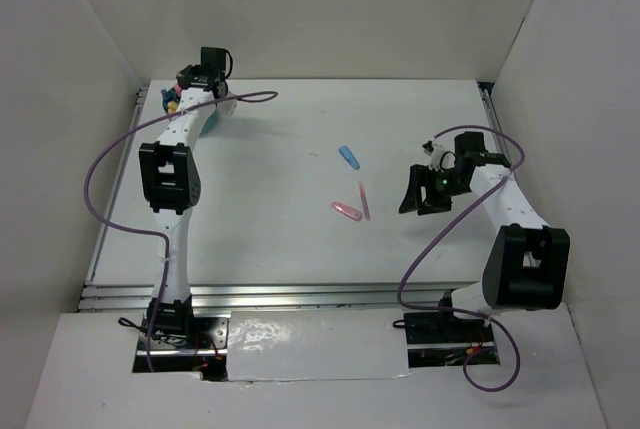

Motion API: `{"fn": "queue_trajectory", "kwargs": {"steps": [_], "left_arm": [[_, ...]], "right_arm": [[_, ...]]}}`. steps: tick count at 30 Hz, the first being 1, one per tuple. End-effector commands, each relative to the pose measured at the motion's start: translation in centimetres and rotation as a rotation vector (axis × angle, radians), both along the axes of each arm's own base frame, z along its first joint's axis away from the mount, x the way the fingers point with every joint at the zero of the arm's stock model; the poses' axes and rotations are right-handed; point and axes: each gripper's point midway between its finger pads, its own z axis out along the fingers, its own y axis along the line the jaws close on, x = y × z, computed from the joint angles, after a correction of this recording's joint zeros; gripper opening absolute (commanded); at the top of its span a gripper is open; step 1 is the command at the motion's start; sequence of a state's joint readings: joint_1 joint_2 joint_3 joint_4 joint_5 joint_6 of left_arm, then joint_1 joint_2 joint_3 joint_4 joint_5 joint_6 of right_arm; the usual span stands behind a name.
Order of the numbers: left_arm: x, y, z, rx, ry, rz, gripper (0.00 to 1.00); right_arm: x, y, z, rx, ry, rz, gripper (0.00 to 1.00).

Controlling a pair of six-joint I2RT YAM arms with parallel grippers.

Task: Sort the stationery into containers
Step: Place the pen in the storage box, then pick up the pen from the center of the board.

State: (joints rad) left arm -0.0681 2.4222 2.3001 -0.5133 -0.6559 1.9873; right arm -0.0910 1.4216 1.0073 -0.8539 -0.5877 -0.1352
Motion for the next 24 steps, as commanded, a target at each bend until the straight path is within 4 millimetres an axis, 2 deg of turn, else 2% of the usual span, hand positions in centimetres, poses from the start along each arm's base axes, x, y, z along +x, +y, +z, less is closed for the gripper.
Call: {"fn": "queue_trajectory", "kwargs": {"steps": [1, 5, 6, 8, 9, 10, 14, 17, 19, 20, 22, 24], "left_arm": [[1.2, -1.0, 1.3, 0.250, 0.158, -0.166, 0.29], [1.4, -1.7, 1.9, 0.257, 0.141, -0.185, 0.34], [1.4, -2.1, 2.1, 0.256, 0.132, -0.191, 0.41], [1.3, -2.6, 2.3, 0.257, 0.131, -0.203, 0.42], [1.3, -3.0, 2.5, 0.256, 0.129, -0.210, 0.51], [1.2, -3.3, 2.4, 0.254, 0.129, -0.214, 0.54], [1.3, -4.5, 3.4, 0.244, 0.093, -0.232, 0.56], [1.8, -5.5, 5.3, 0.227, 0.029, -0.245, 0.56], [1.8, -6.9, 7.7, 0.159, -0.044, -0.260, 0.56], [1.6, -8.2, 9.3, 0.122, -0.084, -0.282, 0.56], [0.3, -10.1, 11.1, -0.038, -0.152, -0.307, 0.57], [-1.1, -12.1, 11.6, -0.224, -0.209, -0.299, 0.57]], "right_arm": [[0.8, -0.3, 0.5, 0.005, -0.059, -0.009, 0.70], [0.8, -0.4, 0.6, 0.012, -0.057, -0.013, 0.70], [0.8, -0.5, 0.6, 0.013, -0.058, -0.014, 0.70], [0.8, -0.4, 0.7, 0.019, -0.058, -0.016, 0.70], [0.8, -0.5, 0.6, 0.019, -0.055, -0.018, 0.70], [0.8, -0.5, 0.6, 0.020, -0.054, -0.016, 0.70], [0.8, -0.5, 0.8, 0.025, -0.062, -0.018, 0.70], [0.8, -0.6, 1.1, 0.023, -0.073, -0.022, 0.70], [1.0, -0.7, 1.6, 0.020, -0.092, -0.022, 0.70], [1.0, -0.7, 1.7, 0.020, -0.098, -0.022, 0.69], [1.1, -0.7, 2.3, 0.016, -0.123, -0.019, 0.69], [1.2, -0.5, 2.7, 0.005, -0.151, -0.010, 0.68]]}}
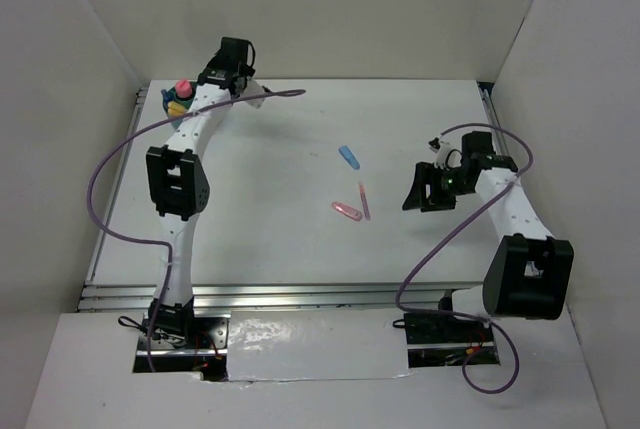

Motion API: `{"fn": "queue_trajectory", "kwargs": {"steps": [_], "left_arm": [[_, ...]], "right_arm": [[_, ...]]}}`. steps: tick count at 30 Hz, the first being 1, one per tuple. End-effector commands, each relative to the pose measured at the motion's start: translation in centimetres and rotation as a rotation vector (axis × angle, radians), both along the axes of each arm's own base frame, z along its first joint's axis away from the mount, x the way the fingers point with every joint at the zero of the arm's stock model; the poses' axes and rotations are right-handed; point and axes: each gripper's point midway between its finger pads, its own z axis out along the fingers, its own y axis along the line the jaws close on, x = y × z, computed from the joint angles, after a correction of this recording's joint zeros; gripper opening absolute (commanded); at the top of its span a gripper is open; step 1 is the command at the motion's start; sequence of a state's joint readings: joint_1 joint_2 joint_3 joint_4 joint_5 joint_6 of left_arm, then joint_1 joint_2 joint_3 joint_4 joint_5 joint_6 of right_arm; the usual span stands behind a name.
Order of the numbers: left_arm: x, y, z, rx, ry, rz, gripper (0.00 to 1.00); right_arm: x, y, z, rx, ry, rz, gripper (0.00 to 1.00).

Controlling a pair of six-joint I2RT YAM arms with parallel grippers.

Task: Sort the stationery into containers
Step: Pick up the pen from the center of the board.

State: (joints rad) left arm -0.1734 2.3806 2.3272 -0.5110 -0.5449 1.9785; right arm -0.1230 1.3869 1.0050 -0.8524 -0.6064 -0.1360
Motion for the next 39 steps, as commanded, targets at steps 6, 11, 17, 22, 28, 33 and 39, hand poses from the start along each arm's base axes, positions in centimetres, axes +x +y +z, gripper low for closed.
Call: {"fn": "queue_trajectory", "kwargs": {"steps": [6, 11, 17, 22, 28, 33, 39], "left_arm": [[-8.0, -8.0, 11.7, -0.886, -0.182, -0.043, 0.59], [-13.3, -7.9, 13.4, -1.669, -0.148, 0.224, 0.65], [-19.9, -5.9, 13.5, -2.093, -0.057, 0.295, 0.71], [-25.0, -6.2, 13.2, -2.101, -0.137, 0.239, 0.72], [-28.5, -6.7, 11.3, -2.111, -0.146, 0.282, 0.74], [-29.9, -6.2, 10.4, -2.115, -0.201, 0.315, 0.76], [-30.1, -5.8, 10.2, -2.125, -0.254, 0.362, 0.79]], "right_arm": [[2.1, 1.8, 3.7, -0.063, -0.203, 0.067, 0.65], [4.3, 4.4, 3.7, -0.107, -0.206, 0.071, 0.61], [7.6, 7.4, 1.4, -0.186, -0.147, 0.043, 0.62], [10.0, 9.3, -0.3, -0.217, -0.106, 0.036, 0.63], [11.2, 10.8, -4.3, -0.267, -0.041, 0.049, 0.60], [11.7, 11.8, -6.1, -0.330, -0.024, 0.077, 0.57], [10.9, 11.5, -9.0, -0.444, 0.010, 0.106, 0.51]]}}
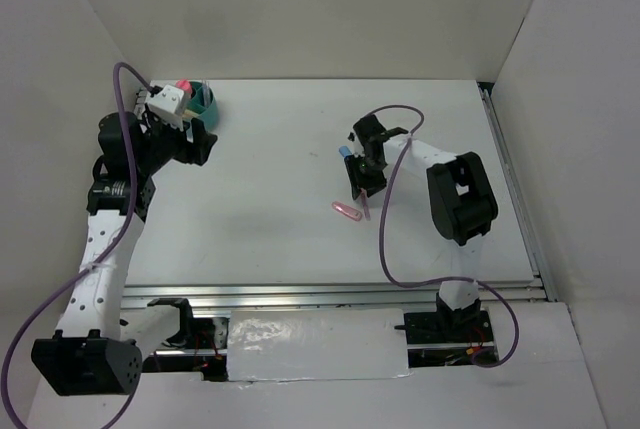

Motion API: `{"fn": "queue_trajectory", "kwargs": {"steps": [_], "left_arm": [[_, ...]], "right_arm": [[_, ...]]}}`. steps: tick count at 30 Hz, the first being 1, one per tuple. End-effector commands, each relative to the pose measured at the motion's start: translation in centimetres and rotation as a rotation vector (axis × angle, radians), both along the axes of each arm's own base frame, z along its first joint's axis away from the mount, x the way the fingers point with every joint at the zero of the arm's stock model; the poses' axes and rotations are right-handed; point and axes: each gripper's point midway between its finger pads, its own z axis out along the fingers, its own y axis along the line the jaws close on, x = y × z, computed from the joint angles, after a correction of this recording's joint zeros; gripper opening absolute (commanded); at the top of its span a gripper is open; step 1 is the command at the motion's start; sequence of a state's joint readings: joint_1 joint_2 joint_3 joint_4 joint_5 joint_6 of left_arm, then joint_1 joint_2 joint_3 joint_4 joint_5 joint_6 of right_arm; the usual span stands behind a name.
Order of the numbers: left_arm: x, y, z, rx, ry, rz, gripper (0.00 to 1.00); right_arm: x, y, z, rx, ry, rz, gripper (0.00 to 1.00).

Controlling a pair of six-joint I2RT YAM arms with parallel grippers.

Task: Sort the stationery into containers
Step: Pick up the pen from the center of the board.

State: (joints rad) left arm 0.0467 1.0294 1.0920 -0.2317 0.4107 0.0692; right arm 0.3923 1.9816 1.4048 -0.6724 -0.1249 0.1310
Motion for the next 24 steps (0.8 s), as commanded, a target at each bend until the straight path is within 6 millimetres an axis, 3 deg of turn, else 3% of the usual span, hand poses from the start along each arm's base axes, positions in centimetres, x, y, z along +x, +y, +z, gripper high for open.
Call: {"fn": "queue_trajectory", "kwargs": {"steps": [1, 9, 12, 14, 19, 20, 24], "left_arm": [[0.1, 0.0, 1.6, -0.019, -0.050, 0.027, 0.78], [-0.5, -0.6, 0.5, -0.038, -0.048, 0.030, 0.77], [-0.7, -1.1, -0.5, -0.103, -0.017, 0.029, 0.73], [-1.1, -3.1, -1.0, -0.159, 0.017, -0.029, 0.72], [-2.1, -6.9, -2.4, -0.299, 0.117, -0.174, 0.70], [-2.2, -7.4, -2.0, -0.352, 0.124, -0.186, 0.70], [-2.7, -9.4, -2.5, -0.509, 0.205, -0.249, 0.71]], "right_arm": [[1.1, -0.2, -0.3, -0.076, -0.047, 0.003, 0.50], [-0.3, -0.2, -2.5, -0.112, 0.015, 0.045, 0.21], [-0.2, 0.0, -1.9, -0.090, 0.000, 0.052, 0.05], [0.4, 0.6, -0.7, -0.060, -0.034, 0.062, 0.00], [1.6, 2.8, 8.1, 0.083, -0.257, 0.133, 0.00], [1.5, 3.5, 11.3, 0.129, -0.338, 0.167, 0.00], [-2.1, 7.2, 17.4, 0.297, -0.461, 0.355, 0.00]]}}
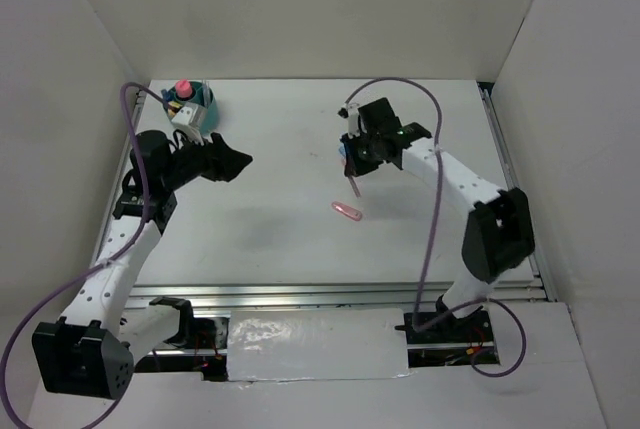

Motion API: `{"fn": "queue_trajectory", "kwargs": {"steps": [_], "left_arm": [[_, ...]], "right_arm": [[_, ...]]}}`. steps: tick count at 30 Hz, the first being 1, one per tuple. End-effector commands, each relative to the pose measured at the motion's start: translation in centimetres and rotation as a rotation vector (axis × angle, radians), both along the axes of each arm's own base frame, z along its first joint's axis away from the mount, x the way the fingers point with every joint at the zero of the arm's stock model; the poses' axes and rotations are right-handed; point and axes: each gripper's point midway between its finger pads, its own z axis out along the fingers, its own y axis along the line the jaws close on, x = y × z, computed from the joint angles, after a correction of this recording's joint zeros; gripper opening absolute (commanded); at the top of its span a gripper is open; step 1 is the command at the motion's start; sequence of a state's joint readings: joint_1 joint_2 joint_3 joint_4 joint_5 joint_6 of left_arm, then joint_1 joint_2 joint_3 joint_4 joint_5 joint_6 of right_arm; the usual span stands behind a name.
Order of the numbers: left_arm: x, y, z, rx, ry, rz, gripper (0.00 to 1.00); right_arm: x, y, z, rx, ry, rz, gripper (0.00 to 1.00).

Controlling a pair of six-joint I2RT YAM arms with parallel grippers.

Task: Sort the stationery into containers
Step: Pick up the pen from the center of the board.

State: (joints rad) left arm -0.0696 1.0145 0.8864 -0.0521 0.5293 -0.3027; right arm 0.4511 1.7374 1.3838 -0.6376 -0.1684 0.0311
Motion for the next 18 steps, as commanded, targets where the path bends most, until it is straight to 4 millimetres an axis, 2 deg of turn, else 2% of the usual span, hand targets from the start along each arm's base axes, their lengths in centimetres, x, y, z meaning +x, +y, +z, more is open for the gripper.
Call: {"fn": "queue_trajectory", "kwargs": {"steps": [1, 2, 4, 6, 8, 11, 18], "left_arm": [[-0.6, -2.7, 2.0, -0.198, 0.026, -0.100, 0.71], [-0.9, -3.3, 2.1, -0.241, 0.060, -0.122, 0.71], [-1.1, -4.3, 2.2, -0.286, 0.096, -0.153, 0.71], [-1.6, -5.5, 2.7, -0.311, 0.106, -0.208, 0.72], [-1.9, -6.6, 3.5, -0.322, 0.098, -0.246, 0.72], [-3.0, -8.5, 4.7, -0.326, 0.080, -0.335, 0.75], [-3.6, -9.7, 4.8, -0.334, 0.086, -0.390, 0.75]], "right_arm": [[-2.9, 4.8, 8.9, 0.204, -0.218, 0.231, 0.00], [-4.3, 6.2, 10.7, 0.248, -0.257, 0.288, 0.00], [-6.4, 7.9, 12.5, 0.299, -0.295, 0.352, 0.00], [-7.4, 9.0, 13.9, 0.324, -0.317, 0.389, 0.00], [-8.9, 10.2, 14.6, 0.328, -0.315, 0.434, 0.00], [-9.6, 11.2, 15.7, 0.331, -0.326, 0.460, 0.00], [-10.5, 12.4, 16.0, 0.338, -0.315, 0.499, 0.00]]}}
